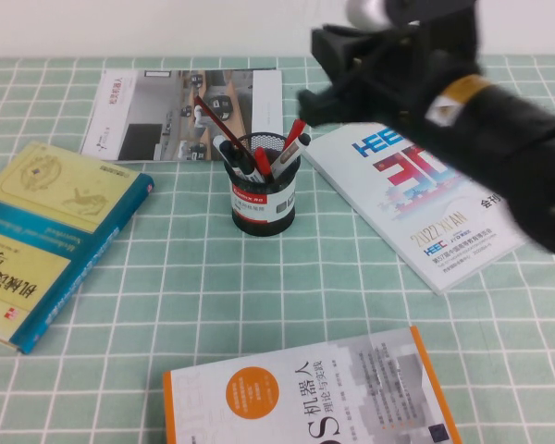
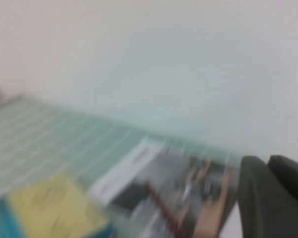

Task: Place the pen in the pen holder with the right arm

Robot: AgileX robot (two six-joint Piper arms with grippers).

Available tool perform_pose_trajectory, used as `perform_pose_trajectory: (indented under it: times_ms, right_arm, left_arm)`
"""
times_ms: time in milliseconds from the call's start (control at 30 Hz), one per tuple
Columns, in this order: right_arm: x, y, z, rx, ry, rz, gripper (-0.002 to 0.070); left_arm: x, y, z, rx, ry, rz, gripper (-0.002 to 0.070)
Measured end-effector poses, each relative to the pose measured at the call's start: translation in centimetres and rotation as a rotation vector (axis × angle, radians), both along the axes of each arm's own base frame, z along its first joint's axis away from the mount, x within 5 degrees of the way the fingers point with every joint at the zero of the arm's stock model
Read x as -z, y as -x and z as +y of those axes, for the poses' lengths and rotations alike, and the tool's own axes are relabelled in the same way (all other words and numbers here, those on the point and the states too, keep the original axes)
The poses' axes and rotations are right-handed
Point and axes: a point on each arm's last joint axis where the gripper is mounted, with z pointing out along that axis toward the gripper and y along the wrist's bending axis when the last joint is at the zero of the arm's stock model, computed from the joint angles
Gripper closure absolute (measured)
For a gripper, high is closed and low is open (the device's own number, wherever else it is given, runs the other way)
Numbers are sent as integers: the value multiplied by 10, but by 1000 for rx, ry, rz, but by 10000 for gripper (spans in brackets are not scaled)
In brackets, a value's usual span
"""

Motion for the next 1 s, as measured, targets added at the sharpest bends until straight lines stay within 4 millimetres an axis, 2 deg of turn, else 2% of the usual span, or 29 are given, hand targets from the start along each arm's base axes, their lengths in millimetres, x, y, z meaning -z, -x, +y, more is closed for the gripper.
perform_pose_trajectory:
  times_ms: [100, 200, 467, 600, 667, 833, 1000]
  right_arm:
    - [-15, 26, -16, -28, 52, 75, 689]
    - [-18, 48, -31, -48, 103, 146, 693]
    - [-3, 113, -75, -95, 236, 332, 695]
    - [6, 132, -88, -99, 261, 418, 695]
    - [17, 137, -93, -80, 266, 438, 695]
    - [64, 143, -103, -16, 235, 492, 695]
    - [110, 153, -119, 30, 179, 436, 695]
  left_arm:
    - [0, 0, 0, 0, 0, 0, 679]
    - [0, 0, 0, 0, 0, 0, 679]
    - [0, 0, 0, 0, 0, 0, 679]
    - [0, 0, 0, 0, 0, 0, 679]
    - [0, 0, 0, 0, 0, 0, 679]
    - [0, 0, 0, 0, 0, 0, 679]
    - [0, 0, 0, 0, 0, 0, 679]
